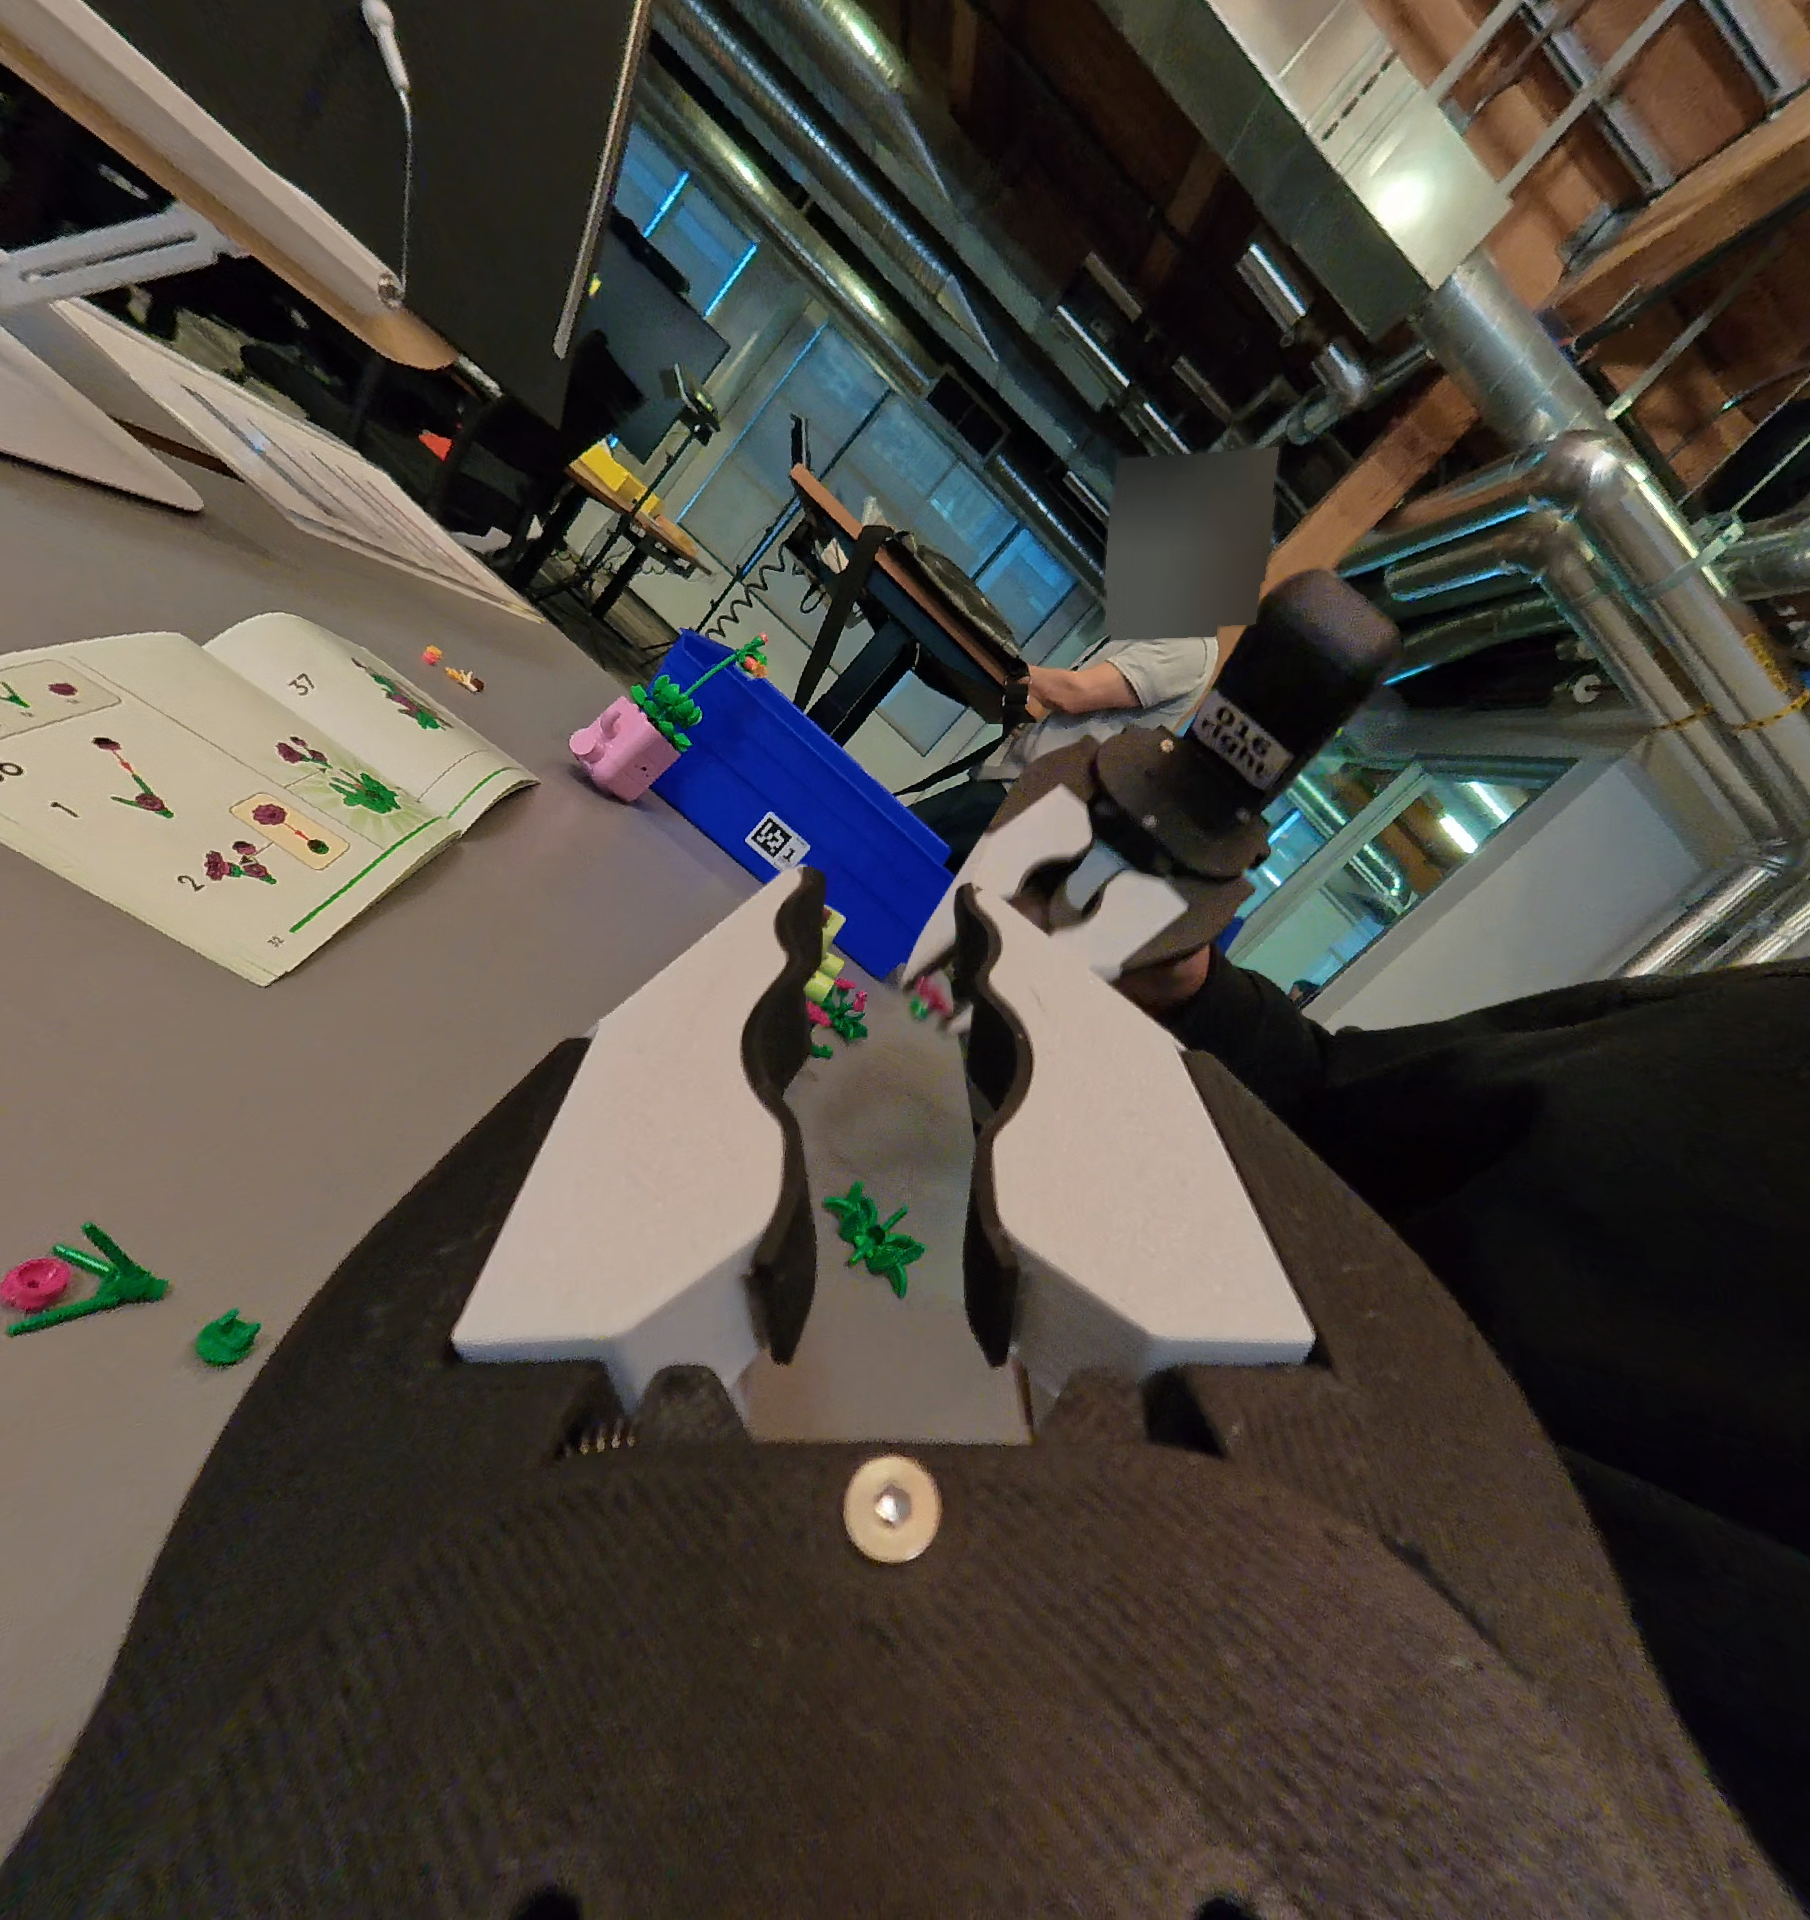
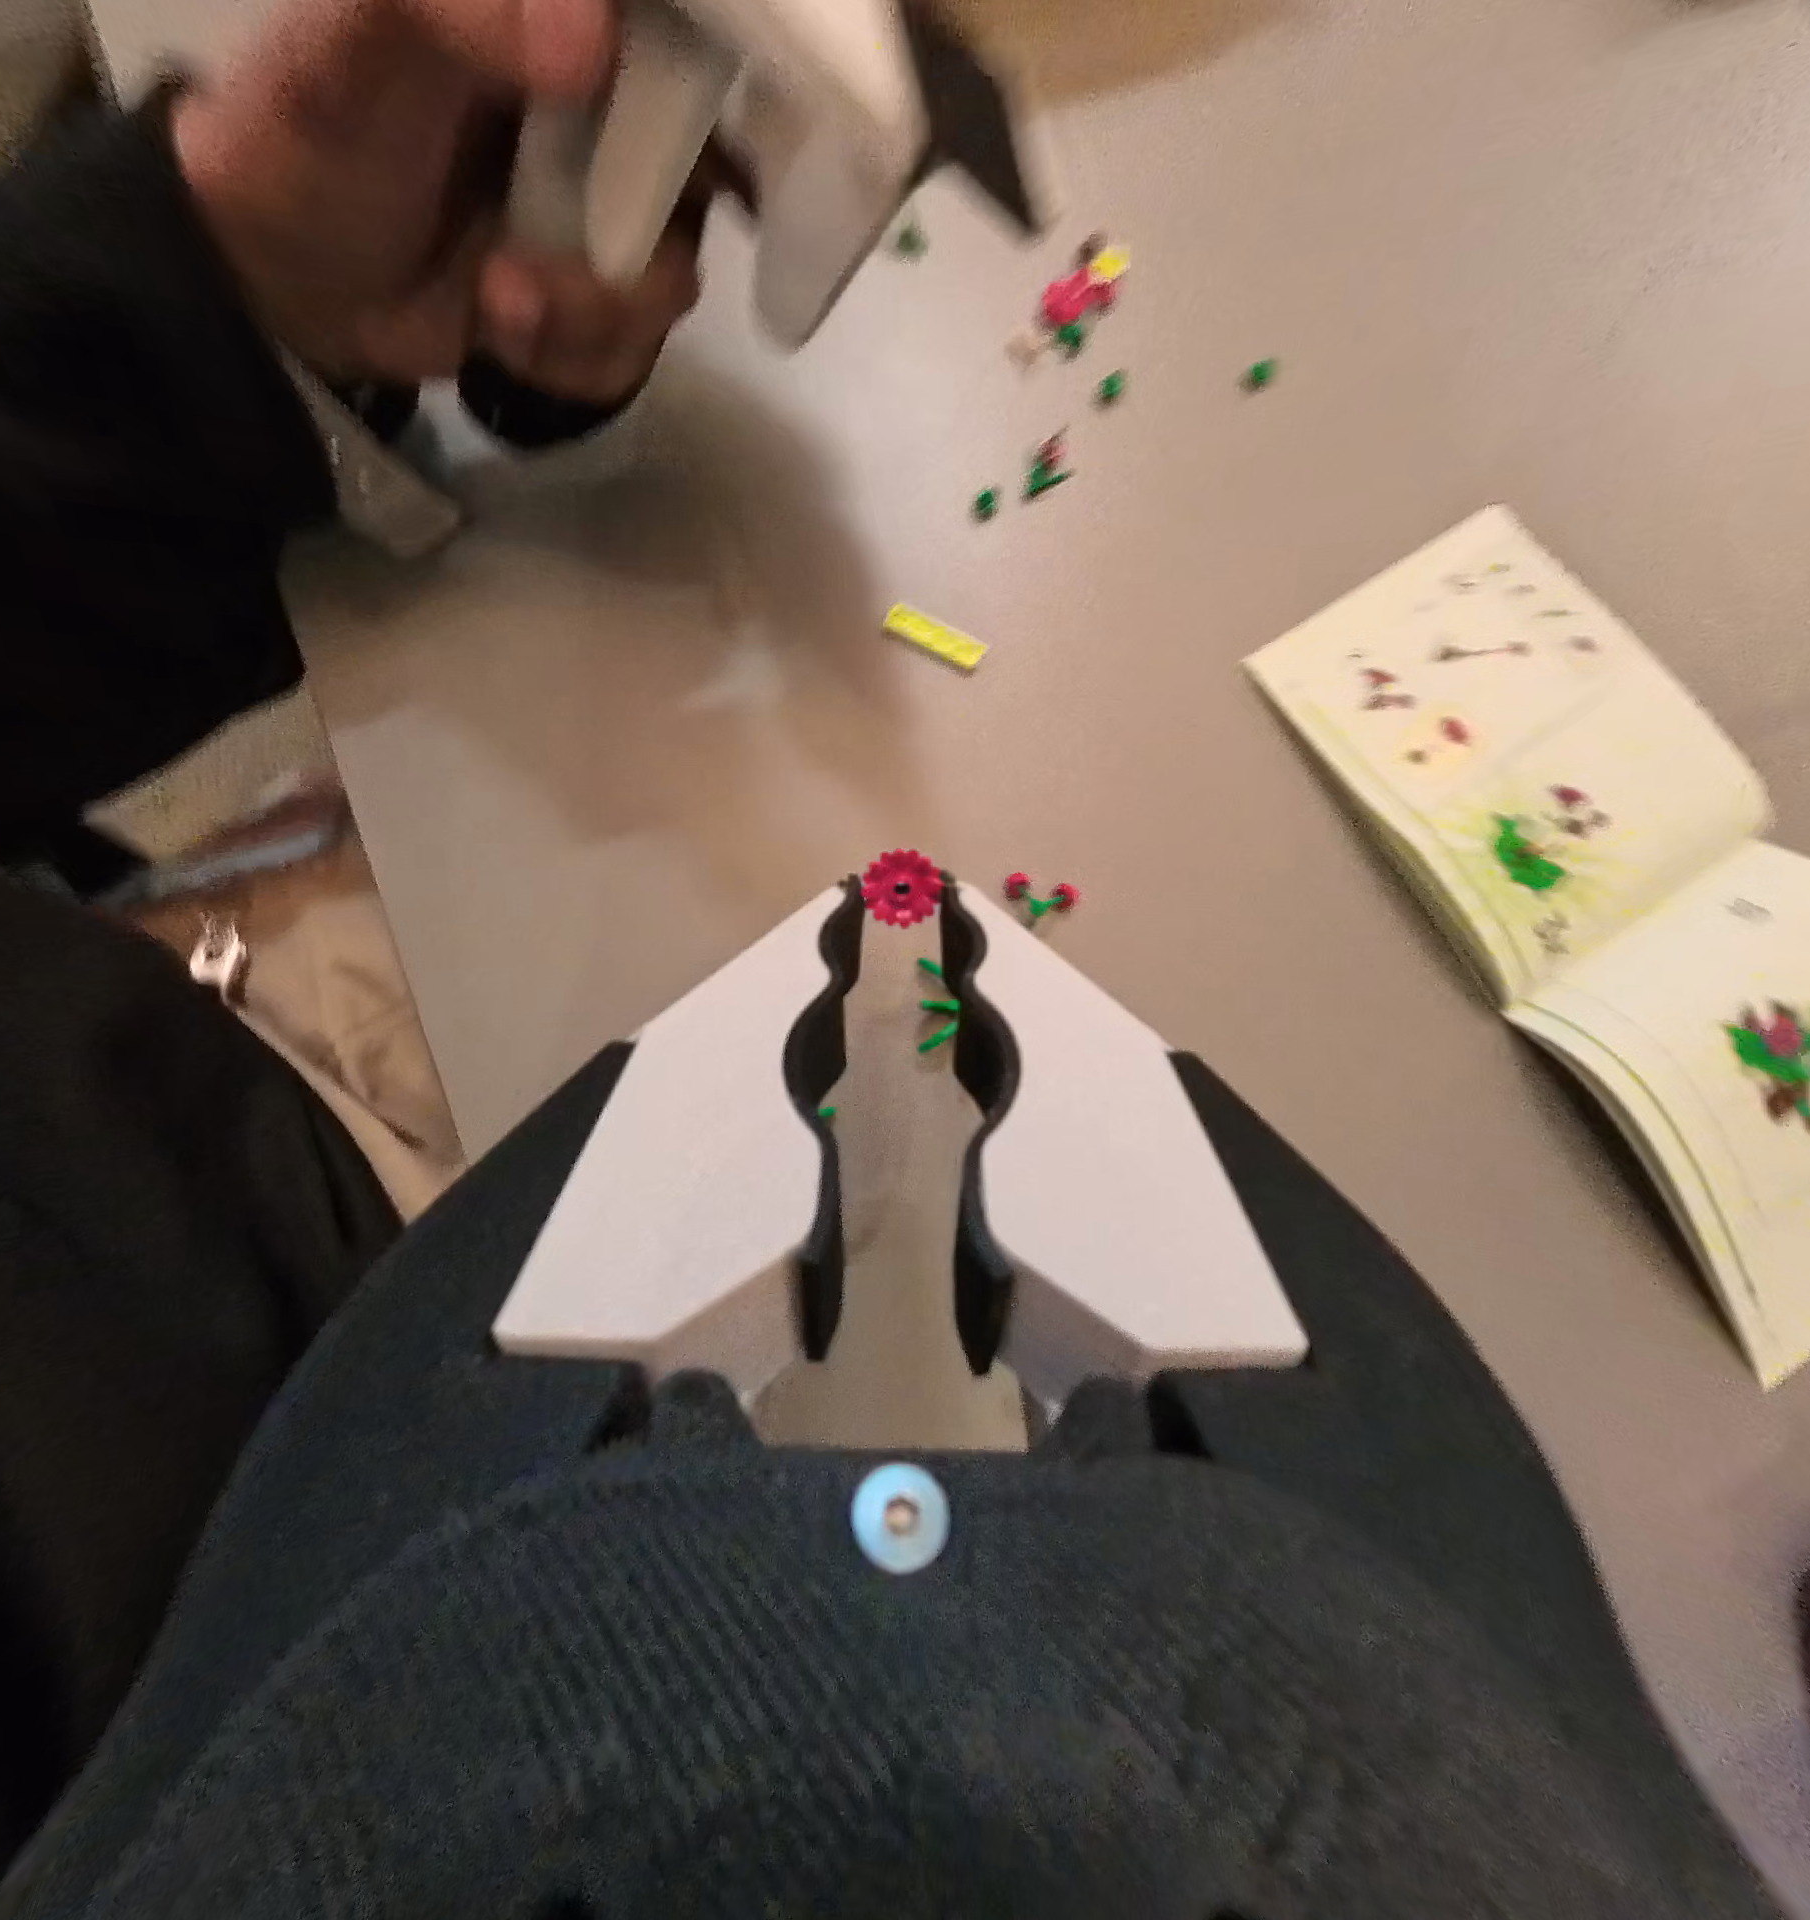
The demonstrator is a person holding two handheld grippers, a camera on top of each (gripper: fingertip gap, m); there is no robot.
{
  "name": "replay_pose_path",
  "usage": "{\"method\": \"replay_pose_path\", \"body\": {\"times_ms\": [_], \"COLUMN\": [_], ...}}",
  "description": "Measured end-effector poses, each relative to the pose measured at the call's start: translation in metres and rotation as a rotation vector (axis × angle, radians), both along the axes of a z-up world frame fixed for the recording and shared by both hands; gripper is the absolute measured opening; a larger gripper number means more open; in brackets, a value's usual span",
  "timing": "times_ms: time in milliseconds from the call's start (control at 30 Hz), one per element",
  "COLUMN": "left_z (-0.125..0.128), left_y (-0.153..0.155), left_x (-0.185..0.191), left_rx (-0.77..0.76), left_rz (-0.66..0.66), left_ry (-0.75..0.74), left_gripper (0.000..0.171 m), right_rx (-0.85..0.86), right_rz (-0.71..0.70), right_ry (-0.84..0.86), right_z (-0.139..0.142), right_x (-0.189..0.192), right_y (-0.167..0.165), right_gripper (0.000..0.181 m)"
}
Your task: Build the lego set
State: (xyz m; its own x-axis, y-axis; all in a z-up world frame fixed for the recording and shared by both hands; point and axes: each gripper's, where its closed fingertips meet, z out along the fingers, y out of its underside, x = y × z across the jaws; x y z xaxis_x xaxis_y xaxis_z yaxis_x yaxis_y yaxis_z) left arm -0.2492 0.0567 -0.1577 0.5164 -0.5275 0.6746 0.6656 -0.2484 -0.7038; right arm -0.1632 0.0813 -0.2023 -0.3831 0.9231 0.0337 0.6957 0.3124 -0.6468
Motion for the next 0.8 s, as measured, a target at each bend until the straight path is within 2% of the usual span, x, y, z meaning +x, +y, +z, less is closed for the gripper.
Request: {"method": "replay_pose_path", "body": {"times_ms": [133, 233, 367, 400, 467, 567, 700, 800], "left_z": [-0.011, -0.025, -0.049, -0.056, -0.067, -0.074, -0.091, -0.107], "left_y": [0.008, 0.016, 0.029, 0.033, 0.042, 0.047, 0.049, 0.052], "left_x": [0.009, 0.020, 0.042, 0.046, 0.045, 0.049, 0.061, 0.066], "left_rx": [-0.053, -0.119, -0.245, -0.274, -0.308, -0.325, -0.399, -0.455], "left_rz": [-0.007, -0.013, -0.027, -0.020, 0.063, 0.101, 0.047, 0.026], "left_ry": [0.055, 0.135, 0.331, 0.394, 0.546, 0.699, 0.762, 0.821], "left_gripper": [0.022, 0.021, 0.019, 0.019, 0.018, 0.016, 0.016, 0.015], "right_rx": [-0.175, -0.235, -0.206, -0.276, -0.537, -0.794, -0.855, -0.918], "right_rz": [-0.176, -0.285, -0.414, -0.382, -0.243, -0.178, -0.145, -0.148], "right_ry": [0.193, 0.291, 0.457, 0.518, 0.627, 0.689, 0.652, 0.693], "right_z": [0.025, 0.019, 0.004, 0.005, 0.014, 0.020, 0.019, 0.025], "right_x": [0.029, 0.062, 0.100, 0.106, 0.114, 0.116, 0.114, 0.118], "right_y": [0.030, 0.047, 0.072, 0.065, 0.038, 0.030, 0.028, 0.035], "right_gripper": [0.013, 0.013, 0.013, 0.013, 0.013, 0.013, 0.013, 0.012]}}
